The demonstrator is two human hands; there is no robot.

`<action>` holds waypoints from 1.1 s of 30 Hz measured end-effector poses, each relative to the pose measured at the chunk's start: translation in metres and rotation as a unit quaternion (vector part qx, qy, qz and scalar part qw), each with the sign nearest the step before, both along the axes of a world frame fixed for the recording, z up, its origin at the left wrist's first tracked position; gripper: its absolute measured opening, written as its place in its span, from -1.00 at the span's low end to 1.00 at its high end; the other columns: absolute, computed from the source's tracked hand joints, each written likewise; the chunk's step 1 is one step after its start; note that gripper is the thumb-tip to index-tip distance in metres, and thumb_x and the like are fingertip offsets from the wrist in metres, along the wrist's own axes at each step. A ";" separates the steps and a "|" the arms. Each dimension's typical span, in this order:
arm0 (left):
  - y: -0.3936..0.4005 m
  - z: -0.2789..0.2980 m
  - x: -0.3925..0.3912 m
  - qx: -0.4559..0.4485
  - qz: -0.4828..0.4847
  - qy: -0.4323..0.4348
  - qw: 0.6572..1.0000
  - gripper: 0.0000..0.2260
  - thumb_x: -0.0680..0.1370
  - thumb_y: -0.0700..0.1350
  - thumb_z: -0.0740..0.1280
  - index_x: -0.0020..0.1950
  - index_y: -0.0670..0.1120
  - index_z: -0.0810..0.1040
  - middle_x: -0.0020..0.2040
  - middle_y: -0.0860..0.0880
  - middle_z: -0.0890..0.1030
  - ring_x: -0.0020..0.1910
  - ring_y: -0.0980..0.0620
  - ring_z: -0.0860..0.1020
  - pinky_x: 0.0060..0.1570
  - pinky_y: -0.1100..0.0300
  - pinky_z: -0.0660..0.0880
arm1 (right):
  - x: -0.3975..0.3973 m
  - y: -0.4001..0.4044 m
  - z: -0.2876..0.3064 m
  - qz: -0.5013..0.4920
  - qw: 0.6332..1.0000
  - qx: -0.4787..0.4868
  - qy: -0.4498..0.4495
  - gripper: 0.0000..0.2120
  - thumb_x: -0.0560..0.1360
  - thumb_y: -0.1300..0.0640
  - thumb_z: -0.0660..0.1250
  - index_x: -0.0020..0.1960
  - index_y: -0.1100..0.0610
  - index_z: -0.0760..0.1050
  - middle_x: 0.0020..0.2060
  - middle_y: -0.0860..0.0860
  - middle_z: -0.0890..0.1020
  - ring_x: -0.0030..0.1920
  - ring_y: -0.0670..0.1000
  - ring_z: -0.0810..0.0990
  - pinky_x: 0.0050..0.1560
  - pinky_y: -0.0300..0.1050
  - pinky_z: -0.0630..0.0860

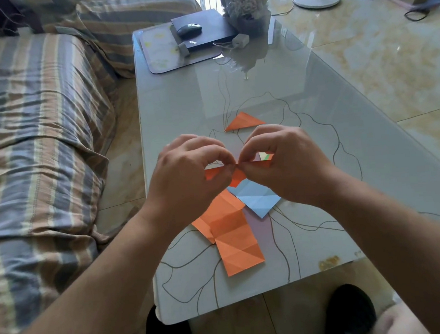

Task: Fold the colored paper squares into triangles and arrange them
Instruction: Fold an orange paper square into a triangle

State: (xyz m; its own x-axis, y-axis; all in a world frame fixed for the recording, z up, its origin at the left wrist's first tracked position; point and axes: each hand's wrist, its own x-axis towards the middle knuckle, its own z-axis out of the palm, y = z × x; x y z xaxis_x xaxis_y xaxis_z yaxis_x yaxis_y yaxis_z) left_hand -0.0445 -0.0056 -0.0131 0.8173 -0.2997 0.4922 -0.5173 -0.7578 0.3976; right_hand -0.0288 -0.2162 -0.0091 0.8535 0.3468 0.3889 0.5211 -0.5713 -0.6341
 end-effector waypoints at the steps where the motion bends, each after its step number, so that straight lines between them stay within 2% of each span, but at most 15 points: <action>1: 0.002 0.001 0.001 0.006 -0.003 -0.004 1.000 -0.92 0.52 0.01 0.47 -0.06 0.05 0.73 0.00 0.15 0.70 0.07 0.02 0.62 0.12 -0.09 0.54 | 0.001 -0.002 0.001 -0.003 1.000 0.000 -0.001 -0.89 0.43 0.18 0.52 -0.21 0.00 0.70 -0.23 -0.13 0.64 -0.19 -0.07 0.61 -0.13 -0.15 0.54; 6: 0.009 0.005 0.004 0.020 0.005 0.007 1.000 -0.85 0.52 0.09 0.43 -0.09 0.05 0.73 -0.04 0.19 0.68 0.06 0.05 0.61 0.12 -0.05 0.55 | -0.001 -0.003 0.005 -0.003 1.000 0.000 0.016 -0.87 0.43 0.18 0.51 -0.22 -0.04 0.68 -0.23 -0.13 0.64 -0.16 -0.07 0.61 -0.16 -0.29 0.49; 12: 0.013 0.003 0.007 0.023 -0.001 0.015 1.000 -0.89 0.53 0.07 0.43 -0.07 0.08 0.73 -0.08 0.30 0.59 0.06 0.09 0.60 0.11 -0.07 0.56 | 0.002 -0.007 0.008 -0.016 0.999 -0.004 0.046 -0.84 0.42 0.20 0.49 -0.24 -0.05 0.67 -0.22 -0.13 0.66 -0.12 -0.11 0.60 -0.11 -0.37 0.46; 16: 0.020 0.004 0.009 0.026 0.001 0.013 1.000 -0.92 0.51 0.04 0.49 -0.10 0.07 0.73 -0.08 0.27 0.62 0.03 0.11 0.61 0.11 -0.02 0.56 | 0.003 -0.010 0.010 -0.020 0.998 0.002 0.063 -0.83 0.44 0.20 0.48 -0.25 -0.05 0.67 -0.22 -0.13 0.67 -0.11 -0.09 0.61 -0.11 -0.35 0.46; 22: 0.029 0.008 0.012 0.026 0.010 0.010 1.000 -0.96 0.51 -0.03 0.53 -0.08 0.03 0.74 -0.07 0.18 0.69 0.02 0.08 0.63 0.11 0.00 0.57 | 0.006 -0.015 0.011 -0.029 0.995 0.023 0.089 -0.86 0.44 0.17 0.49 -0.25 -0.04 0.68 -0.24 -0.17 0.67 -0.11 -0.08 0.63 -0.06 -0.22 0.49; 28: 0.024 0.012 0.005 -0.012 0.027 0.041 0.999 -0.93 0.51 0.02 0.42 -0.08 0.08 0.69 -0.06 0.19 0.69 0.09 0.11 0.62 0.15 0.06 0.55 | 0.007 -0.018 0.011 -0.018 0.990 0.048 0.132 -0.88 0.46 0.14 0.55 -0.23 -0.05 0.71 -0.27 -0.18 0.71 -0.12 -0.11 0.68 0.00 -0.12 0.59; 29: 0.021 0.013 0.003 -0.024 0.029 0.051 0.998 -0.91 0.49 0.05 0.40 -0.08 0.10 0.67 -0.05 0.18 0.70 0.10 0.12 0.61 0.15 0.09 0.54 | 0.007 -0.018 0.010 -0.014 0.990 0.049 0.134 -0.88 0.46 0.14 0.55 -0.22 -0.04 0.71 -0.27 -0.18 0.70 -0.12 -0.10 0.68 0.01 -0.10 0.61; 32: 0.015 0.012 -0.001 -0.040 0.040 0.069 0.996 -0.84 0.46 0.11 0.42 0.00 0.13 0.65 -0.03 0.24 0.65 0.08 0.22 0.55 0.11 0.40 0.42 | 0.005 -0.015 0.008 0.003 0.990 0.042 0.131 -0.85 0.46 0.18 0.55 -0.23 -0.05 0.71 -0.28 -0.22 0.68 -0.13 -0.10 0.67 -0.04 -0.13 0.58; 33: 0.014 0.012 -0.001 -0.035 0.038 0.069 0.996 -0.85 0.47 0.10 0.44 0.00 0.14 0.66 -0.04 0.27 0.64 0.07 0.24 0.55 0.10 0.44 0.40 | 0.005 -0.014 0.008 0.006 0.991 0.043 0.130 -0.84 0.46 0.18 0.55 -0.23 -0.06 0.70 -0.27 -0.22 0.68 -0.13 -0.11 0.67 -0.06 -0.15 0.57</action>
State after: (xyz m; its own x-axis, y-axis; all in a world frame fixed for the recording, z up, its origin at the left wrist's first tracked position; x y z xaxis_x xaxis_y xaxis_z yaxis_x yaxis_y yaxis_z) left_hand -0.0458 0.0083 -0.0010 0.8978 -0.2025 0.3910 -0.3957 -0.7605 0.5148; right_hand -0.0237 -0.2297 -0.0016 0.9249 0.3320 0.1850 0.3399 -0.5045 -0.7937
